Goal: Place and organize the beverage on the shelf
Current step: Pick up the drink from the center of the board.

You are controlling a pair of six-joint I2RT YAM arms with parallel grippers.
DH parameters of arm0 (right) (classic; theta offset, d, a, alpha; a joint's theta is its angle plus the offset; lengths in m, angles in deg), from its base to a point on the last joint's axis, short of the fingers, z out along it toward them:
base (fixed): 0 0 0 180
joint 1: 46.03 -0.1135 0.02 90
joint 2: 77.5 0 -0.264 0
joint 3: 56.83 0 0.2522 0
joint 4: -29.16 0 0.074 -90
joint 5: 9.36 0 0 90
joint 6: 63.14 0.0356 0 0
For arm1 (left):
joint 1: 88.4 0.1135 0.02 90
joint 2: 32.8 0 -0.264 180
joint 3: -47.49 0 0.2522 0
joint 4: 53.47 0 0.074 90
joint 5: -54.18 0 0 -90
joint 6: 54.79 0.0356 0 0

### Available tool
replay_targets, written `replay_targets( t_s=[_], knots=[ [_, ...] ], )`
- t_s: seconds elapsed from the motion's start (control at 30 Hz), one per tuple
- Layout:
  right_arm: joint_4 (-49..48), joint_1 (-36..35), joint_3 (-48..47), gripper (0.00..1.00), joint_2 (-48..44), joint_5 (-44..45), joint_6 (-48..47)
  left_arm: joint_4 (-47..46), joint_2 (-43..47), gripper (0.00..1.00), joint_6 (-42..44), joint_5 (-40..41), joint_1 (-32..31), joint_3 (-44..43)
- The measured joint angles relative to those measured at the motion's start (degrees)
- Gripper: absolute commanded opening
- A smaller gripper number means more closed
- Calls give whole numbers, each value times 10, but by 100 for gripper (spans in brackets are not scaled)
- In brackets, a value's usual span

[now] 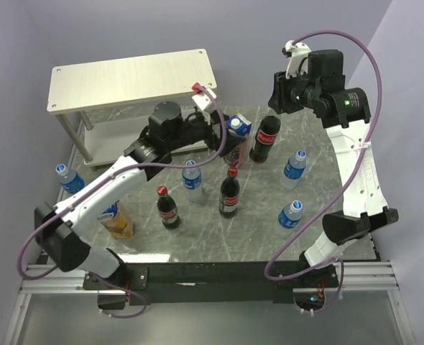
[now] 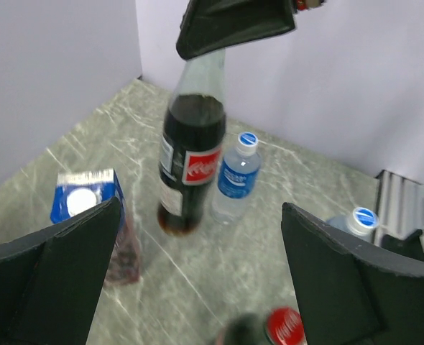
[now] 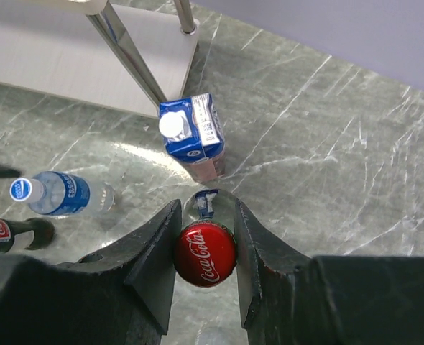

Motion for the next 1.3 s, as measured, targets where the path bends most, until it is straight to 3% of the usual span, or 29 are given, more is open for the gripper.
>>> replay_targets(
  t_s=[0.63, 1.3],
  knots=[
    [8, -3, -3, 0, 0, -10, 17, -35, -189, 99, 54, -38, -24, -121],
    [13, 0, -30, 0, -7, -19, 25, -176, -242, 99, 59, -52, -50, -93]
  ],
)
